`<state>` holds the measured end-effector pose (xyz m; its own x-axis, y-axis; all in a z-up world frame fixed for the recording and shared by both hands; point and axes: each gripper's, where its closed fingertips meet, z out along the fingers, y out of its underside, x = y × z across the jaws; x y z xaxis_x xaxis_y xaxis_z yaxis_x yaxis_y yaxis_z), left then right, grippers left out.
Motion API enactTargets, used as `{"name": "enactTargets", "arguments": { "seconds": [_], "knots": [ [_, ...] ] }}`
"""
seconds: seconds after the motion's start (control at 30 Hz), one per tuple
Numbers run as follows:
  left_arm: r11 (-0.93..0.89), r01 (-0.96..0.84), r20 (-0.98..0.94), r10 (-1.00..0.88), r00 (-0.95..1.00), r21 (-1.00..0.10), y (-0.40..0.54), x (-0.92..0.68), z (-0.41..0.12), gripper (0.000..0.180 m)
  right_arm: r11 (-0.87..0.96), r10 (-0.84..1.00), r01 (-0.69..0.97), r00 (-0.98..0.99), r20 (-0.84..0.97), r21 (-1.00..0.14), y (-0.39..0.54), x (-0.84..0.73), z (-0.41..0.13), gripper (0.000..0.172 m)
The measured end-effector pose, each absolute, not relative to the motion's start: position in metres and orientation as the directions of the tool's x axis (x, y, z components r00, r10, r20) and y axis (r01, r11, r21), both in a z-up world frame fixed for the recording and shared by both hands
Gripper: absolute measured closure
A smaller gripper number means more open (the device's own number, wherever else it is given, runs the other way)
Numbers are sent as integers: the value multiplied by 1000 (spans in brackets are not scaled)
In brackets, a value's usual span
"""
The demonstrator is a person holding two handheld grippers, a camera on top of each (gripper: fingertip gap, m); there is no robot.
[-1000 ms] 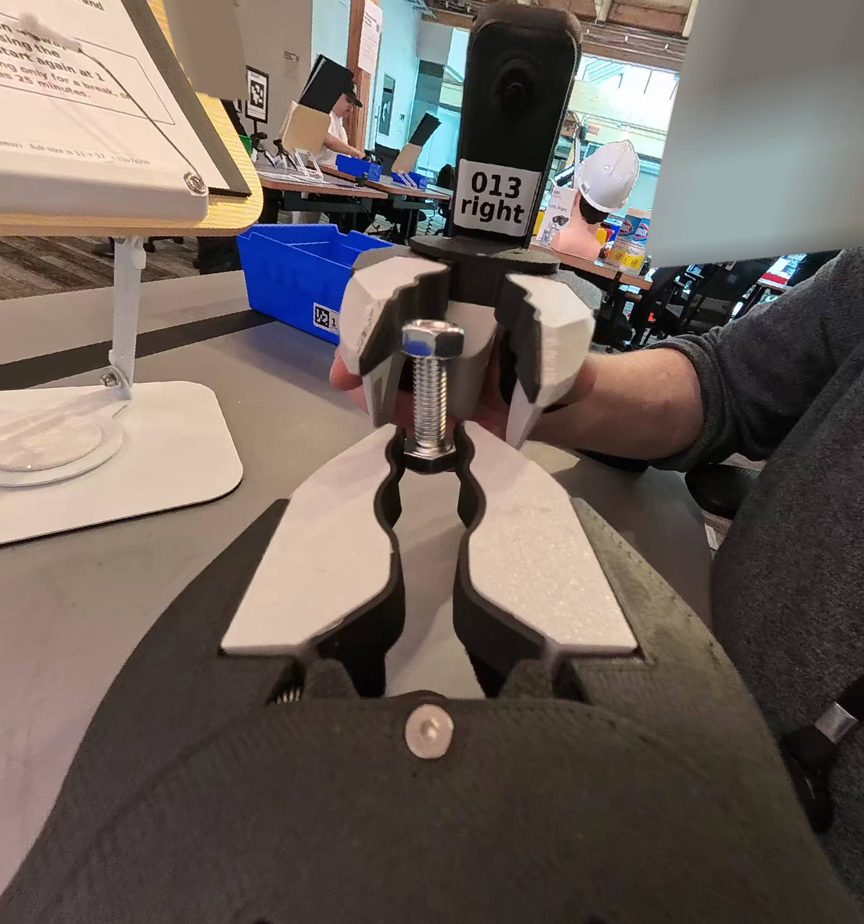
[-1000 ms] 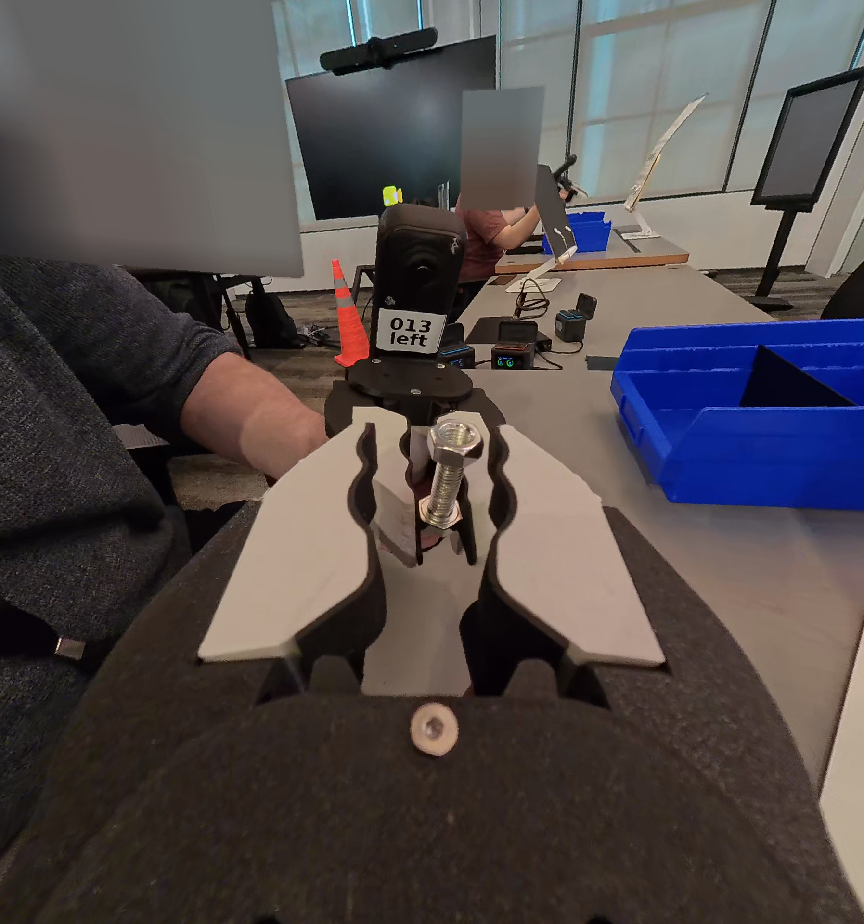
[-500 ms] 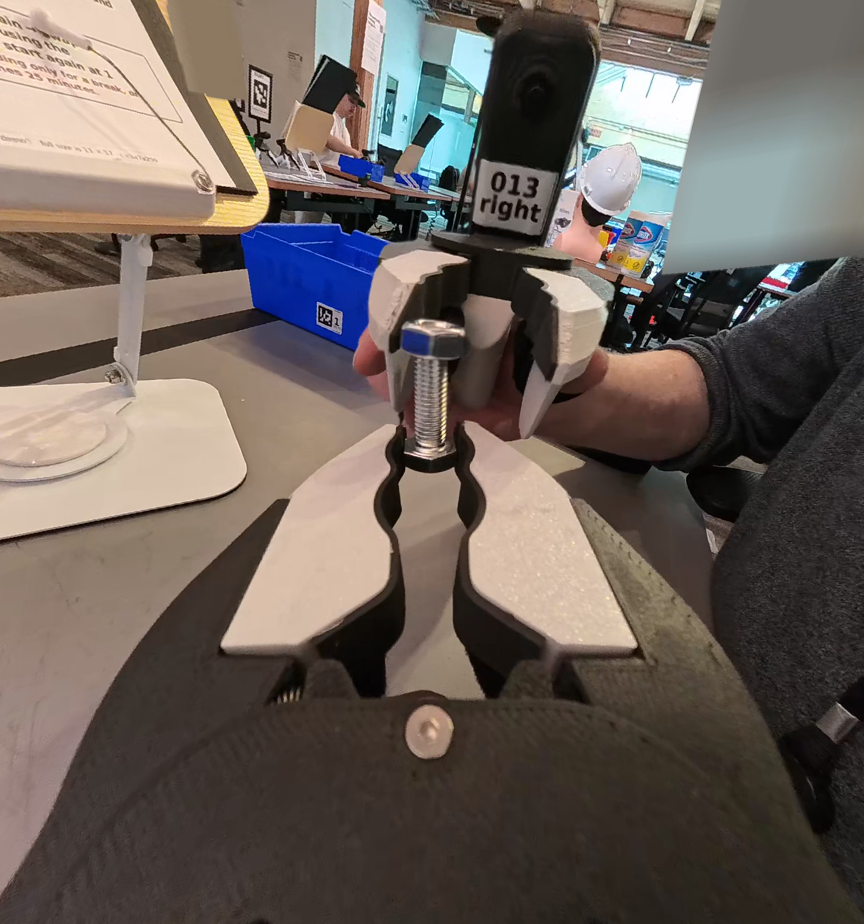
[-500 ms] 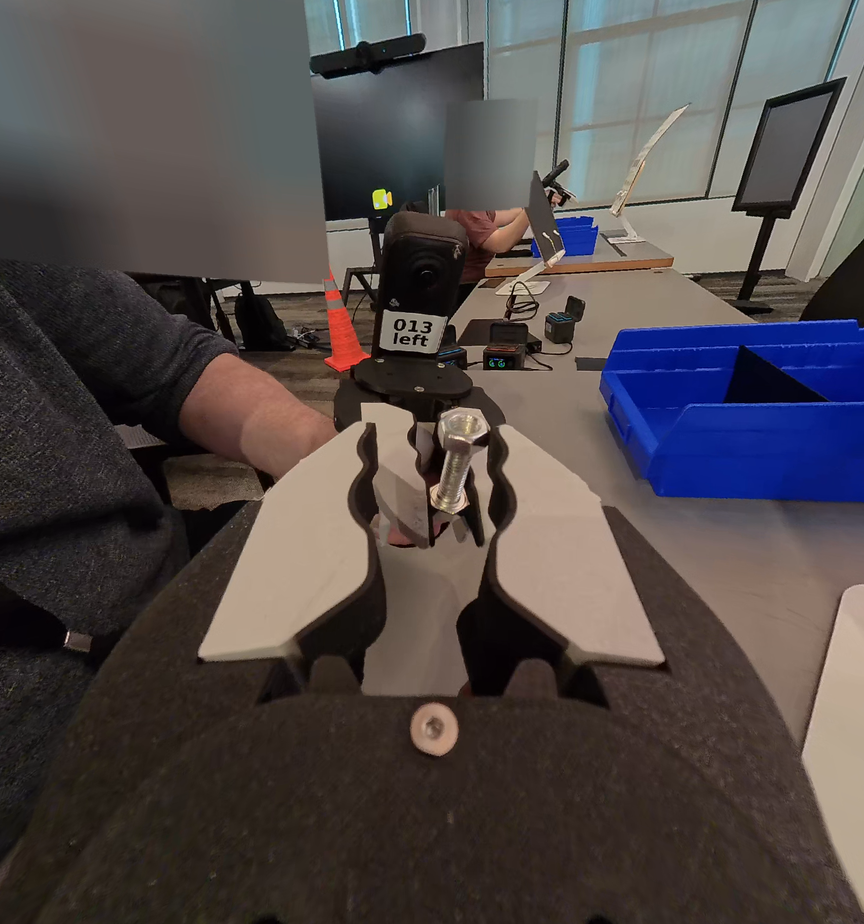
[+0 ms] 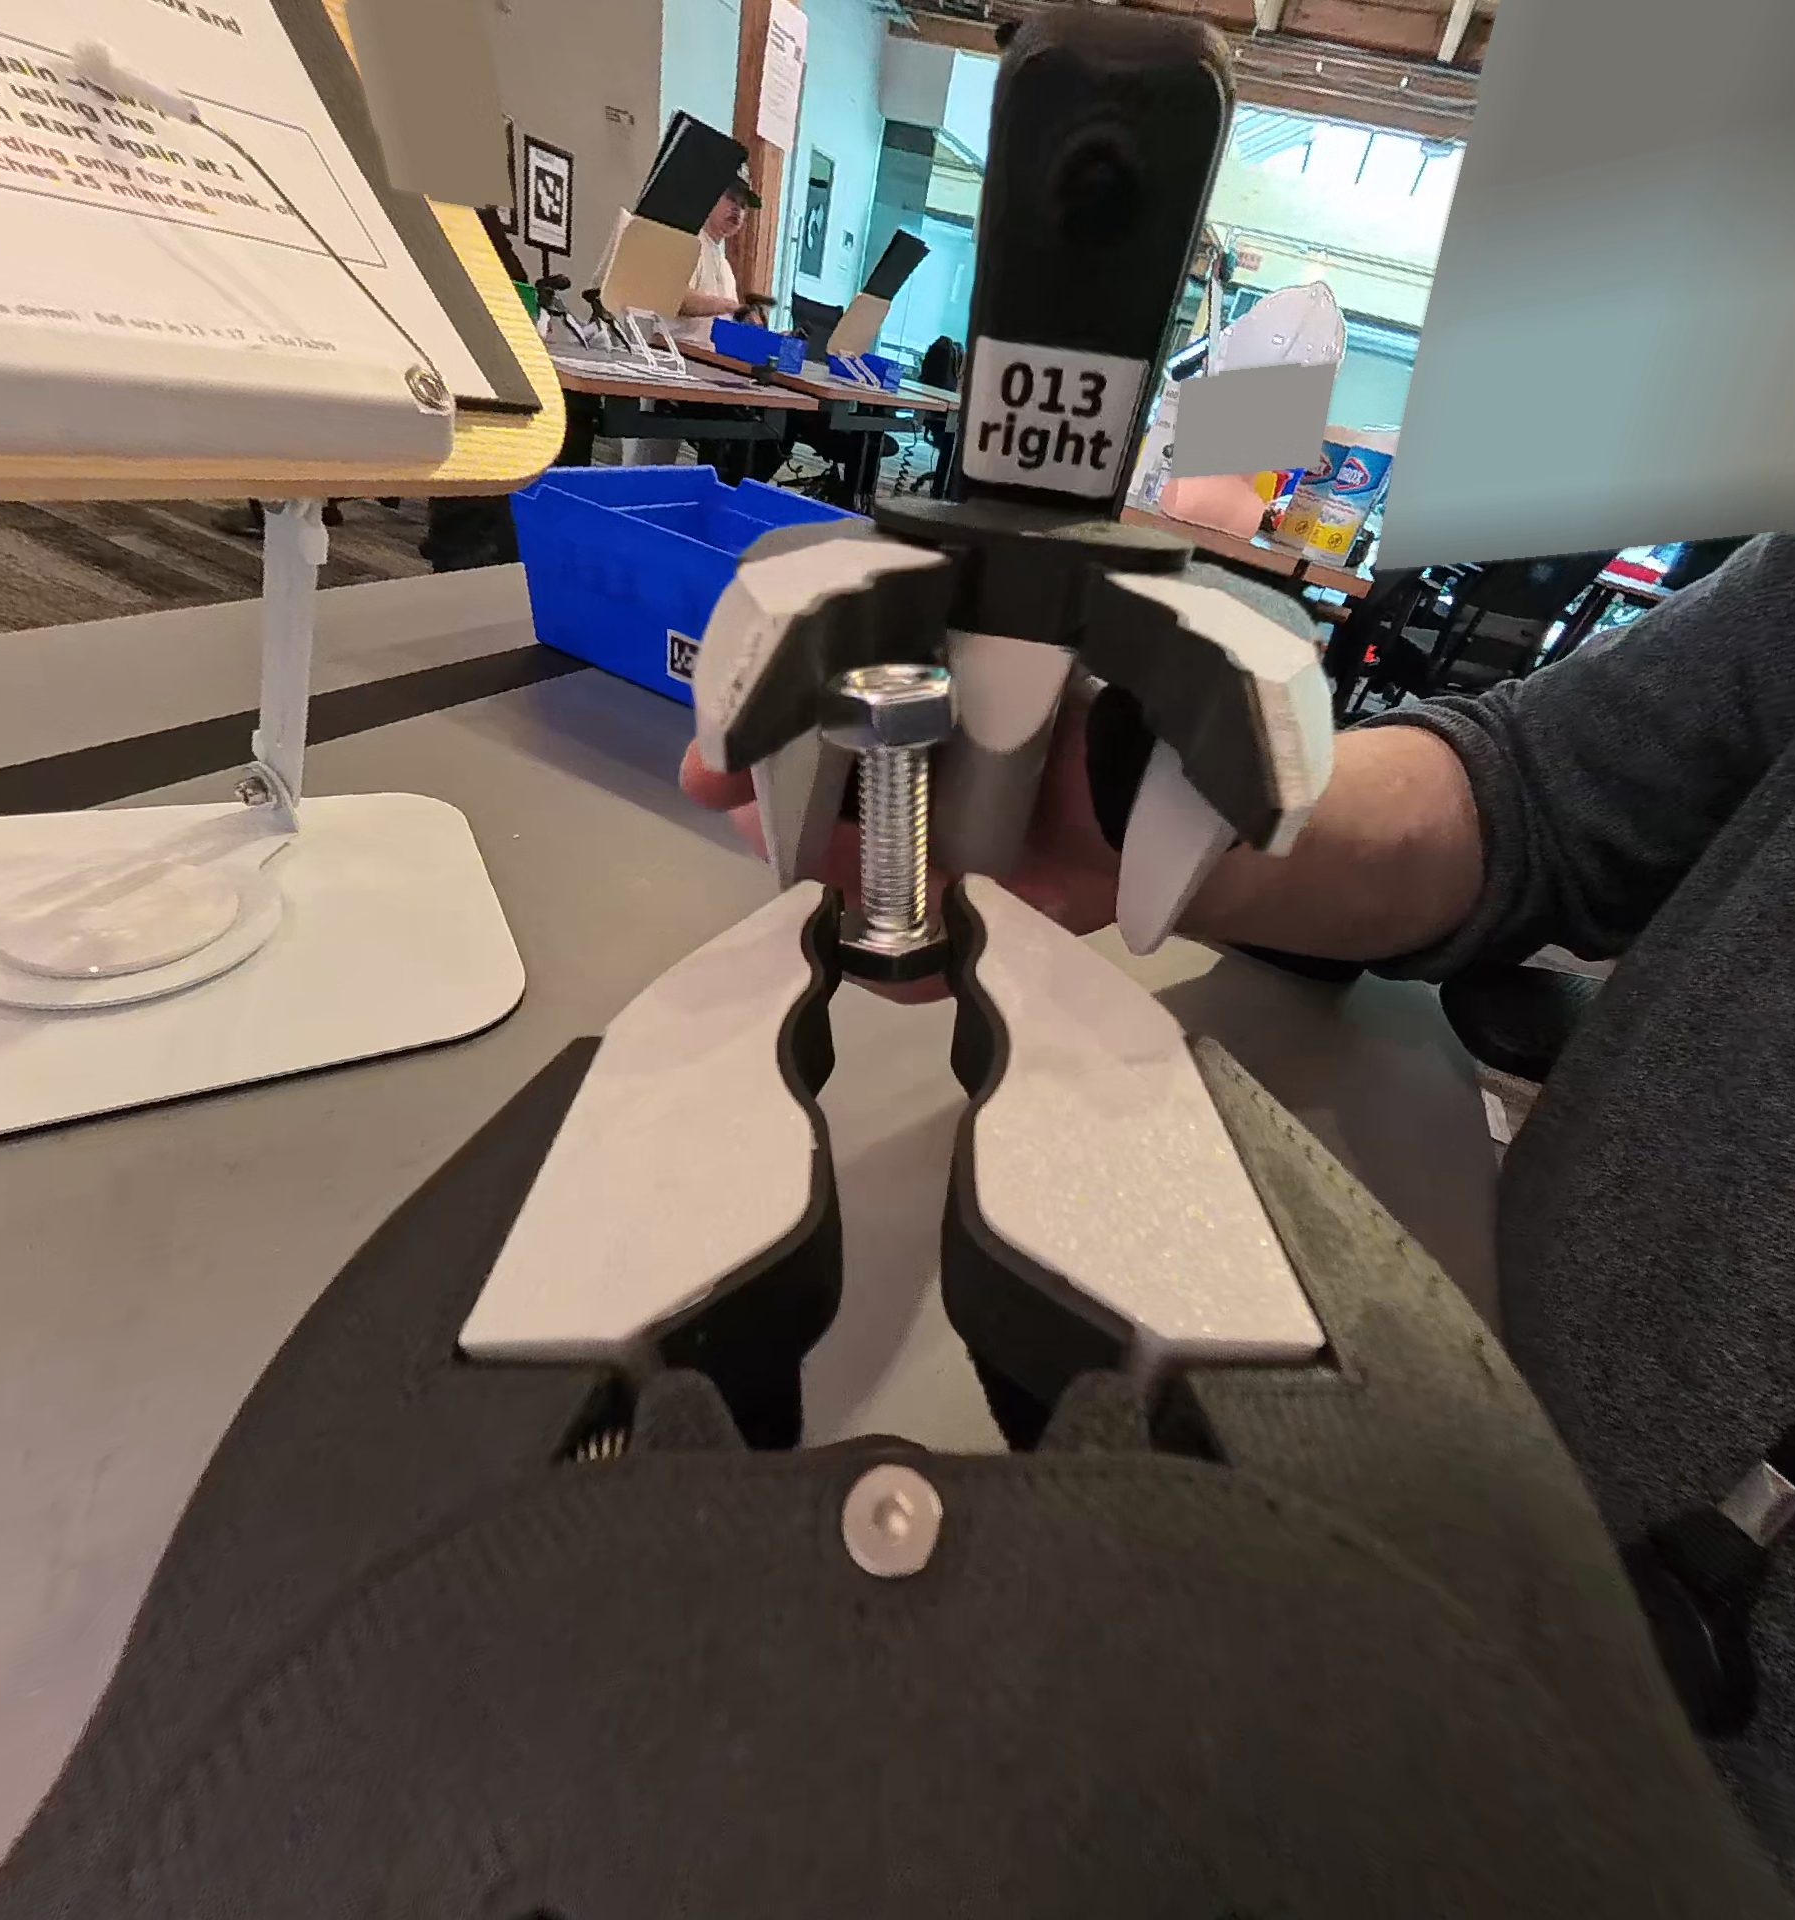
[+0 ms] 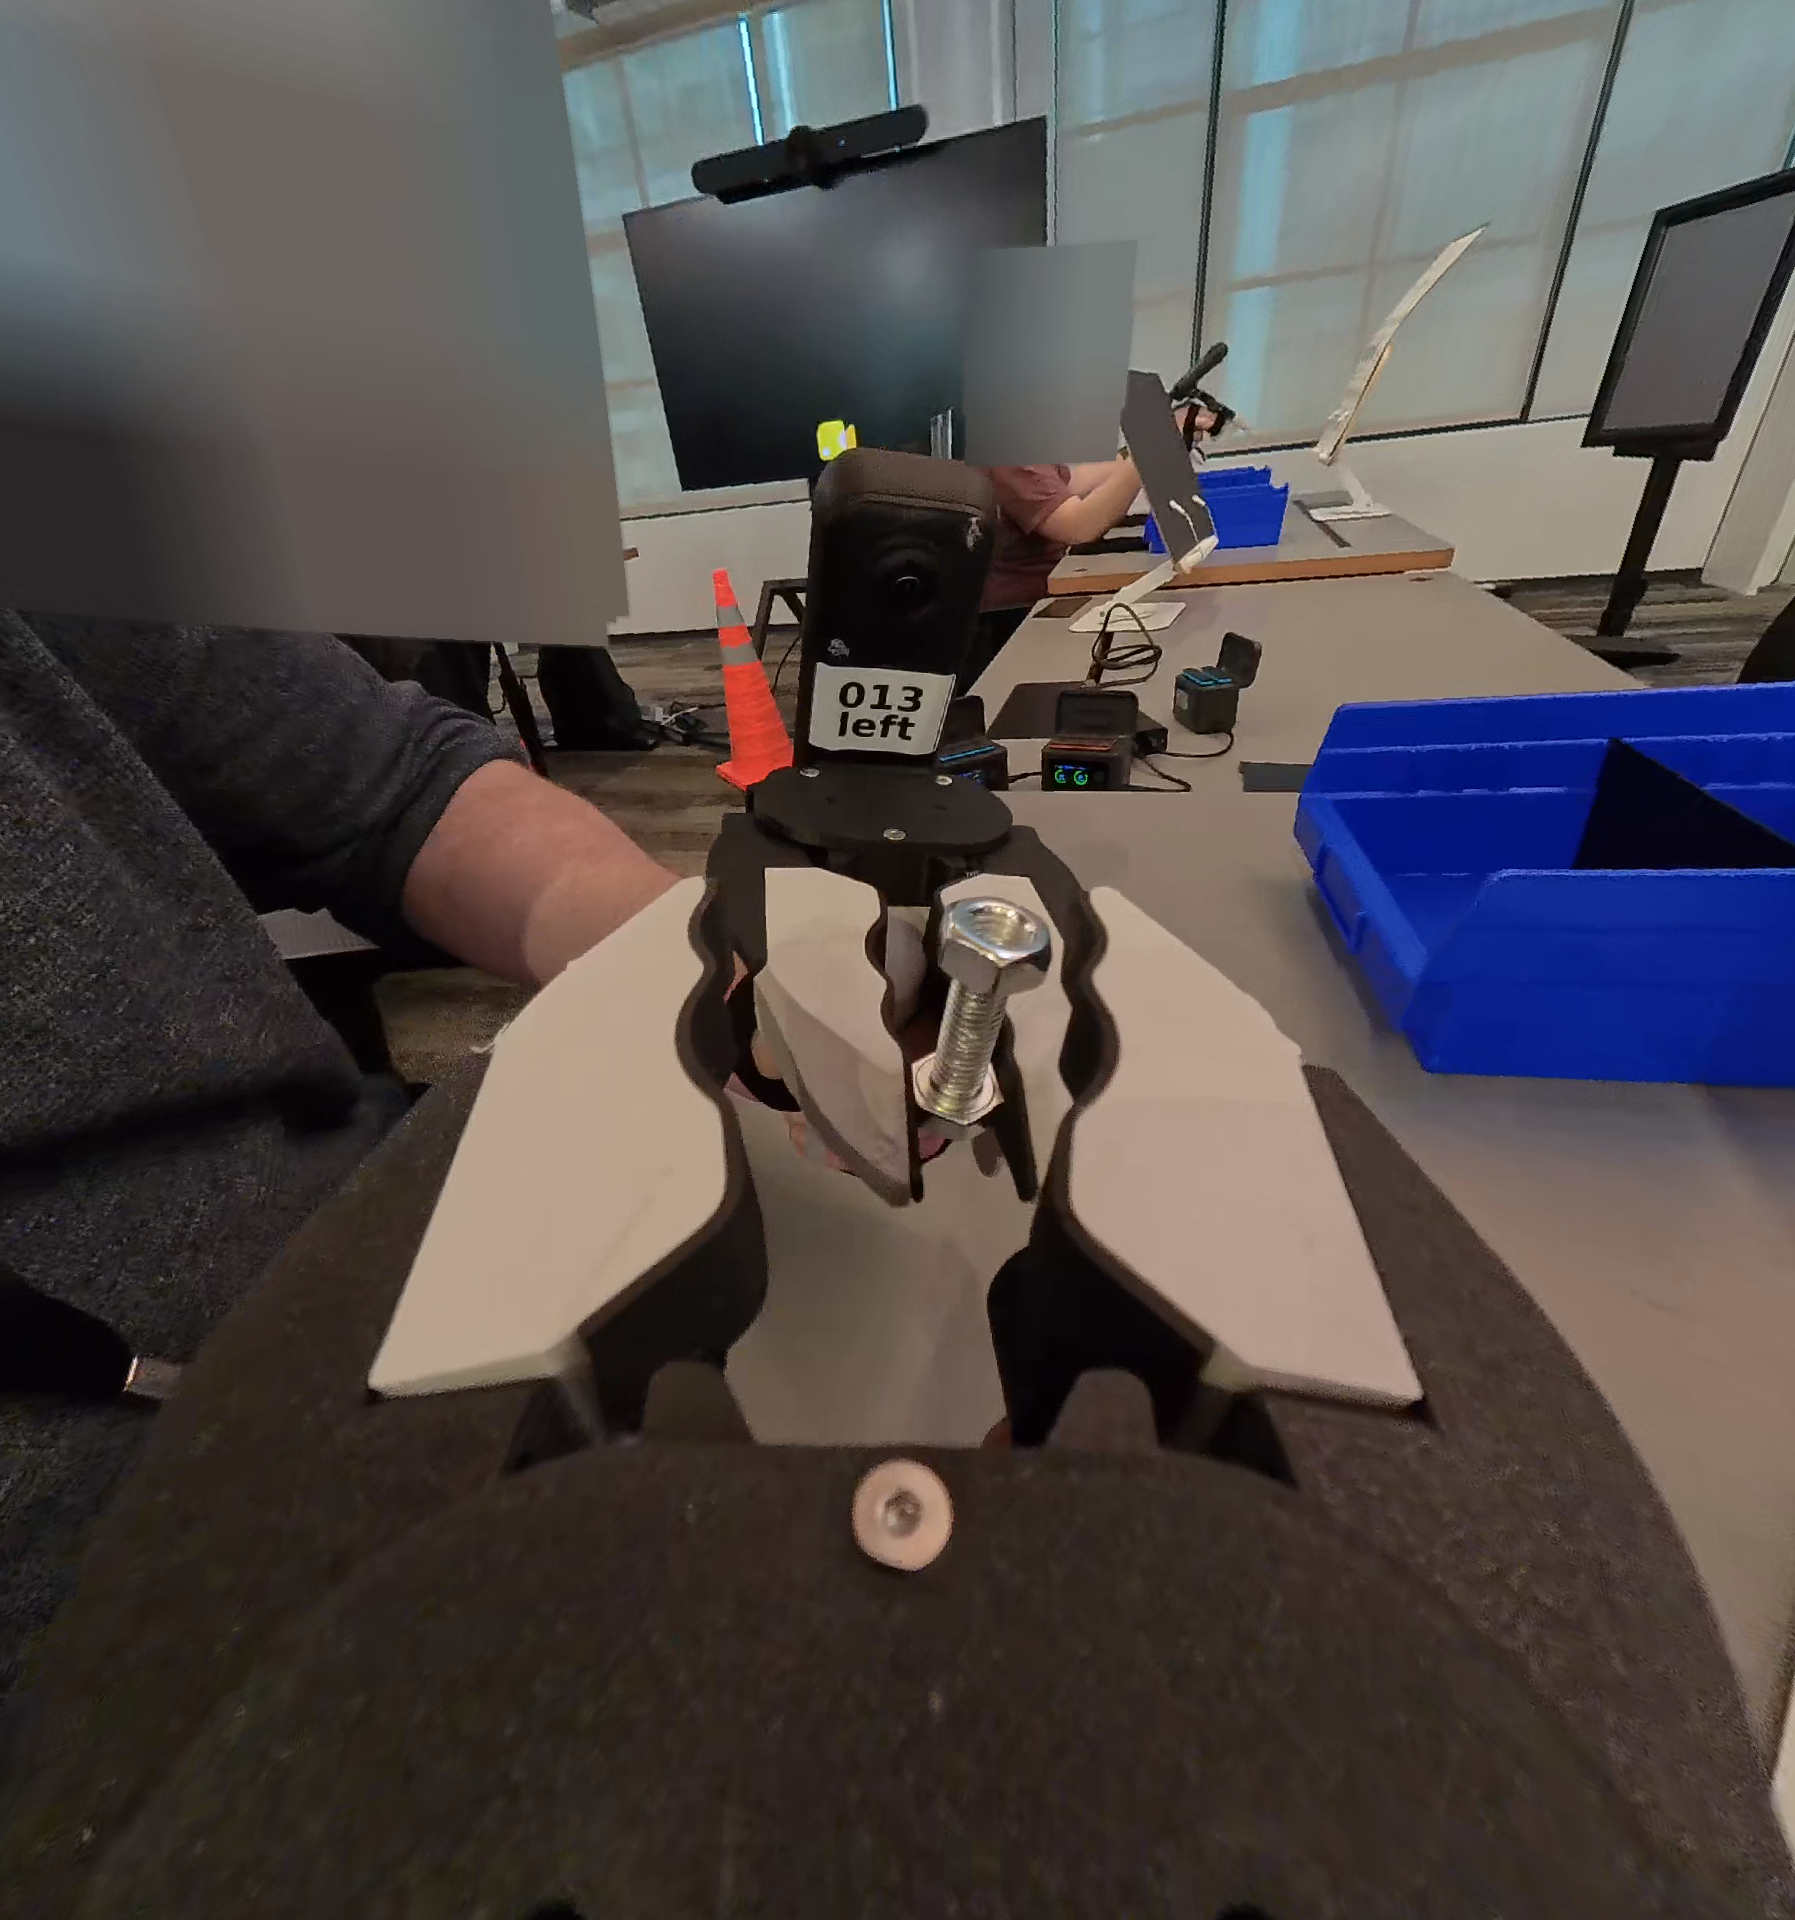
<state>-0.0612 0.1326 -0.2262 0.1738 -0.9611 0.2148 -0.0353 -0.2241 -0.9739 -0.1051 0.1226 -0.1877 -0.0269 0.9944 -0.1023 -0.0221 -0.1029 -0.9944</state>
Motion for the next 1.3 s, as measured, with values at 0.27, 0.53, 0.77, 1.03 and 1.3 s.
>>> {"name": "enactTargets", "arguments": {
  "seconds": [0.27, 0.53, 0.77, 1.03, 1.3],
  "knots": [
    [-224, -29, 216, -960, 176, -974, 135, -65, -224, 162, -106, 994, -26, -2, -106, -994, 122, -96, -190, 115],
    [-196, -53, 183, -965, 187, -979, 136, -65, -223, 162, -90, 996, -39, -7, -89, -995, 122, -100, -183, 114],
    [-201, -41, 189, -962, 196, -979, 140, -69, -222, 162, -91, 996, -44, 19, -92, -995, 122, -95, -184, 112],
    [-197, -43, 185, -963, 197, -979, 141, -69, -222, 162, -90, 994, -51, 53, -93, -995, 129, -93, -182, 108],
    [-199, -38, 187, -960, 208, -979, 142, -71, -220, 162, -90, 996, -35, 2, -90, -995, 121, -109, -180, 98]
  ]
}}
